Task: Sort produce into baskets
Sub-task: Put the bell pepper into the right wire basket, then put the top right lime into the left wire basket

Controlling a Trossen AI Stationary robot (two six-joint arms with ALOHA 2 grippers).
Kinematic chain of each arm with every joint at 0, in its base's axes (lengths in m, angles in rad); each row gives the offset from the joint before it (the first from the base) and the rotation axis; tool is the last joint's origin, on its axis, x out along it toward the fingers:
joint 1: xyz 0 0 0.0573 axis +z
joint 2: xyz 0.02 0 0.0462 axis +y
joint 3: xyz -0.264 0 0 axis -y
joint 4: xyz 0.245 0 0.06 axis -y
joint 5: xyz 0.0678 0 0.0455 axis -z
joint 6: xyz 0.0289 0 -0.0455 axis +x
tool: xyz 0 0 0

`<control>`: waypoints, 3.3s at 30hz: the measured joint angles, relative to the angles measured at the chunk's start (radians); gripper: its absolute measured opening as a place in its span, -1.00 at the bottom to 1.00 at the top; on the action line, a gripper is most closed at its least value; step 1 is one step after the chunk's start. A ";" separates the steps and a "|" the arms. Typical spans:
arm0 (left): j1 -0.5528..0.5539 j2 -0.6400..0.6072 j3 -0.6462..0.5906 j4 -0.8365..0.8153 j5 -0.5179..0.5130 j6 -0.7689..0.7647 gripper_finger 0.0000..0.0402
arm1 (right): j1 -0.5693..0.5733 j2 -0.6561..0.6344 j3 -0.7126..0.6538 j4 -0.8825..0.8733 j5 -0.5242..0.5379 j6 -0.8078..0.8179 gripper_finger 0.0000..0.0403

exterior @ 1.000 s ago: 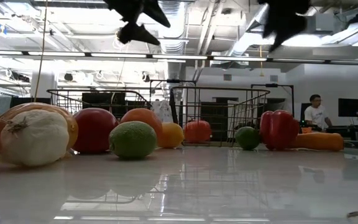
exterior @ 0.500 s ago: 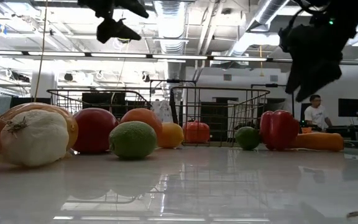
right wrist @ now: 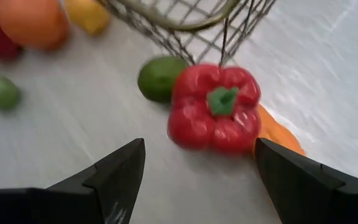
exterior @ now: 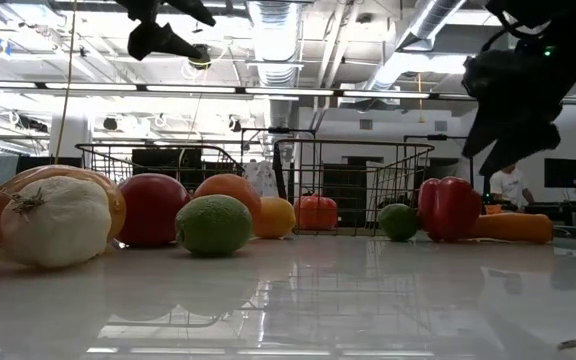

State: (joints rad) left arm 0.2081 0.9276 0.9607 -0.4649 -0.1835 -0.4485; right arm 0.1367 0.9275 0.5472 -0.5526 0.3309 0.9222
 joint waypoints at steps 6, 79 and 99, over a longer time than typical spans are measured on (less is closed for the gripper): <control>0.000 0.000 0.000 0.002 0.010 -0.034 0.55 | -0.075 -0.036 -0.084 0.125 0.000 0.019 0.63; 0.000 0.001 0.001 0.022 -0.004 -0.107 0.55 | -0.358 0.067 0.196 0.481 -0.187 -0.324 -0.72; 0.000 0.001 0.001 0.029 0.058 -0.087 0.55 | -0.201 0.055 0.195 0.145 -0.358 -0.223 0.52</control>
State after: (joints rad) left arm 0.2081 0.9291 0.9619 -0.4362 -0.1253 -0.5354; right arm -0.0643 0.9829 0.7419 -0.4073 -0.0269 0.6992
